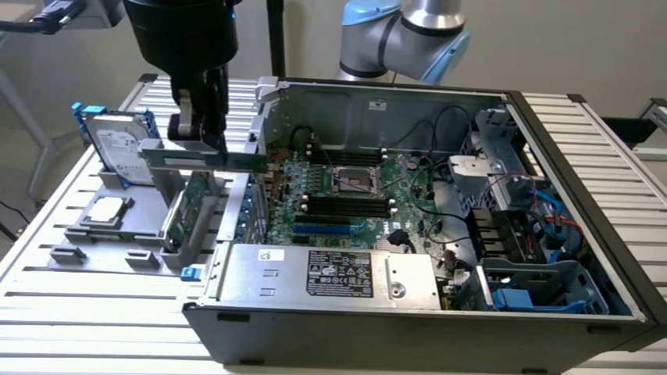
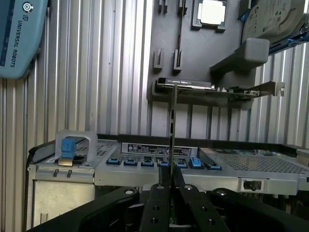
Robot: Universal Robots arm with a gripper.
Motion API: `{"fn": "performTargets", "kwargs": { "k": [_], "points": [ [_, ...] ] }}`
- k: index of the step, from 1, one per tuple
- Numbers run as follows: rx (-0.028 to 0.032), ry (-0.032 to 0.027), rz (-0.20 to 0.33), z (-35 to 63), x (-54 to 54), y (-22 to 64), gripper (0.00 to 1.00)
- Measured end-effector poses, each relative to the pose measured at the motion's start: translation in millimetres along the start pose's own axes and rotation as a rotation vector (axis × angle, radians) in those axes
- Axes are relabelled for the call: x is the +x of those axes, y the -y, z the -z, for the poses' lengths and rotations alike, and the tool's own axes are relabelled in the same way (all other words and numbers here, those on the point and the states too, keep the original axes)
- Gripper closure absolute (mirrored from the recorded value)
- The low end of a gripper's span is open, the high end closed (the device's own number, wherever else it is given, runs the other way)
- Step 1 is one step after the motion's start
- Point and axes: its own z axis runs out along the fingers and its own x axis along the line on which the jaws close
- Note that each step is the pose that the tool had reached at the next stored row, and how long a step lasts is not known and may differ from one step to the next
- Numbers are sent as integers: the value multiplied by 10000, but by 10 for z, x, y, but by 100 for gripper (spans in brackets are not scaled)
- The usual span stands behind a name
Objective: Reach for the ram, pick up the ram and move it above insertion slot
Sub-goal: 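Pick up the ram and move it above insertion slot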
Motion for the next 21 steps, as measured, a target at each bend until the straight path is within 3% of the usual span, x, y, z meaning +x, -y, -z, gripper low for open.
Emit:
{"fn": "performTargets", "kwargs": {
  "k": [21],
  "points": [
    [0,45,1,43,-15,942,86]
  ]
}}
